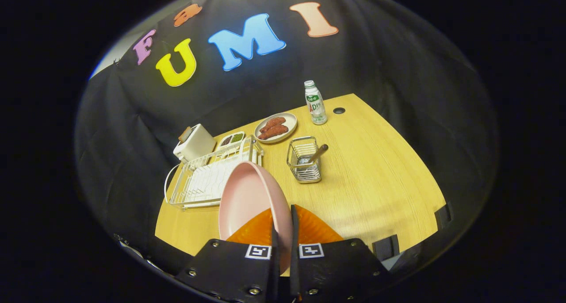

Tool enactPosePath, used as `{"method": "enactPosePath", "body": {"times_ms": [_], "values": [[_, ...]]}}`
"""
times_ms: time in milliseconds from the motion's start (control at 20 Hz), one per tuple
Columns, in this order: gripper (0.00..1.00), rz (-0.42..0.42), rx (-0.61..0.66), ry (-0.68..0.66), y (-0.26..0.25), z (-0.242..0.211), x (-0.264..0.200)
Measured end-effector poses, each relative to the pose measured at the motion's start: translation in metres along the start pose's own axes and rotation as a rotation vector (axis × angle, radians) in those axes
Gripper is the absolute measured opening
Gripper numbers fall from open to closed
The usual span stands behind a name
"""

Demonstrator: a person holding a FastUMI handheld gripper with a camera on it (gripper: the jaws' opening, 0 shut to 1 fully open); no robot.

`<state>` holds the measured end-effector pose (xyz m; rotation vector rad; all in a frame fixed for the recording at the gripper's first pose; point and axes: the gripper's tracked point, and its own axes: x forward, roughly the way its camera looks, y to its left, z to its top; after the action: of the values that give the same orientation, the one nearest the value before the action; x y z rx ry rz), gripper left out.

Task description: Take the plate from the dish rack, then take the spoon from the basket and place it into the plate.

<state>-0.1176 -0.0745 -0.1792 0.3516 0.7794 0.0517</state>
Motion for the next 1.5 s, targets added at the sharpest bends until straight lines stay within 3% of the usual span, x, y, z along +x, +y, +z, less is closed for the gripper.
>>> {"method": "enactPosePath", "body": {"times_ms": [300, 600, 1250, 1500], "values": [[0.09, 0.029, 0.114, 0.086, -0.019, -0.041, 0.024], [0.09, 0.104, 0.177, 0.158, -0.005, -0.075, 0.059], [0.09, 0.210, 0.178, 0.264, 0.038, -0.109, 0.114], [0.09, 0.215, 0.167, 0.308, 0.041, -0.122, 0.134]]}}
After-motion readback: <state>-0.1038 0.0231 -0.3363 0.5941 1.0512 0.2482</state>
